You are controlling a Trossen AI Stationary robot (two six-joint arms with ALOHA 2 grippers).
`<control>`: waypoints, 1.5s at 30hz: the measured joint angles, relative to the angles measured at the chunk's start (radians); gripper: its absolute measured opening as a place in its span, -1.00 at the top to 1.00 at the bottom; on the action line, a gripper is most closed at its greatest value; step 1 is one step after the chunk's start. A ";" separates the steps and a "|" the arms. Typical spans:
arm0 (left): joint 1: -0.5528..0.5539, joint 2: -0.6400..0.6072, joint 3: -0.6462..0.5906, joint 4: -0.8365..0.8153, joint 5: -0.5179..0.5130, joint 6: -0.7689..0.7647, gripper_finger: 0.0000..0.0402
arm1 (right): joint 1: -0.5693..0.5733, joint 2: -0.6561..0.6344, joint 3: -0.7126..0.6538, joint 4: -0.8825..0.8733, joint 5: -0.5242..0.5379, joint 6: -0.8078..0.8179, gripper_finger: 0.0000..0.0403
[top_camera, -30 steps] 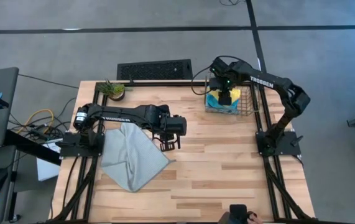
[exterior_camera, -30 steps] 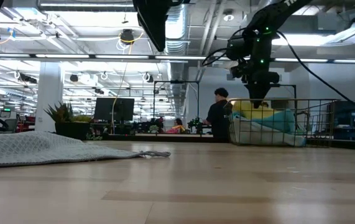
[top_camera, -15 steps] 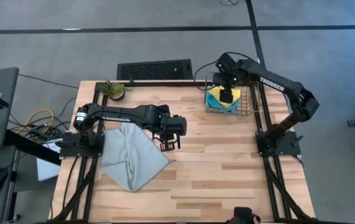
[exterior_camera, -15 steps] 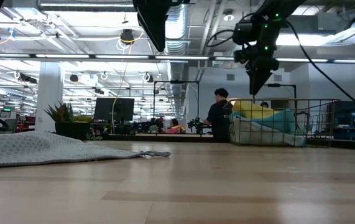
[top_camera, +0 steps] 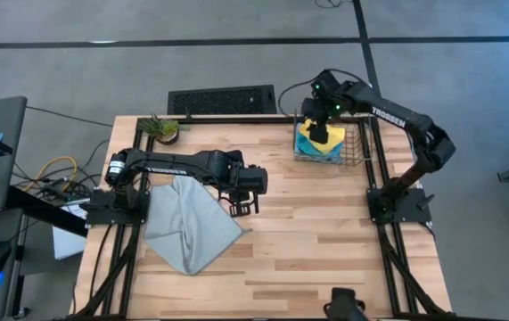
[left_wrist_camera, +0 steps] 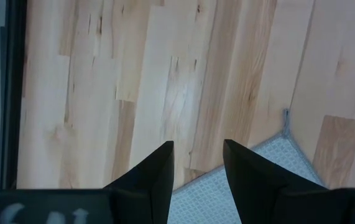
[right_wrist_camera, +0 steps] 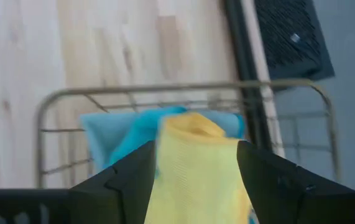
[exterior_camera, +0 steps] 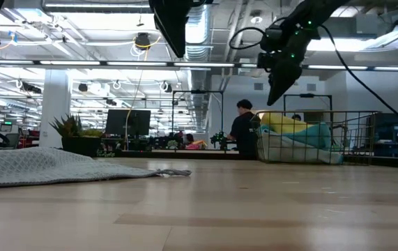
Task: Fold microfiber towels
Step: Put the folded yellow microfiber cloth into the wire basket, then fold the gray microfiber cloth
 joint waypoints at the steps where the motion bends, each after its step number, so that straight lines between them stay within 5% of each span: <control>1: 0.000 0.000 0.000 0.001 0.000 0.000 0.34 | -0.017 0.000 0.000 0.001 0.005 0.001 -0.24; 12: 0.000 0.000 0.000 0.003 0.000 -0.001 0.34 | -0.153 0.023 -0.059 0.062 0.081 0.087 -0.24; 21: 0.000 0.000 0.000 0.003 -0.003 0.007 0.34 | -0.104 0.104 -0.066 0.066 0.089 0.080 -0.24; 30: 0.000 0.000 0.000 0.003 -0.003 0.006 0.34 | -0.050 0.176 -0.066 0.121 0.224 0.079 -0.24; 39: 0.000 0.000 0.000 -0.015 -0.018 -0.036 0.34 | -0.012 -0.051 -0.066 0.098 0.315 0.087 -0.24; 45: -0.034 -0.026 0.000 -0.154 -0.045 -0.271 0.34 | 0.116 -0.266 -0.065 -0.026 0.258 0.142 -0.24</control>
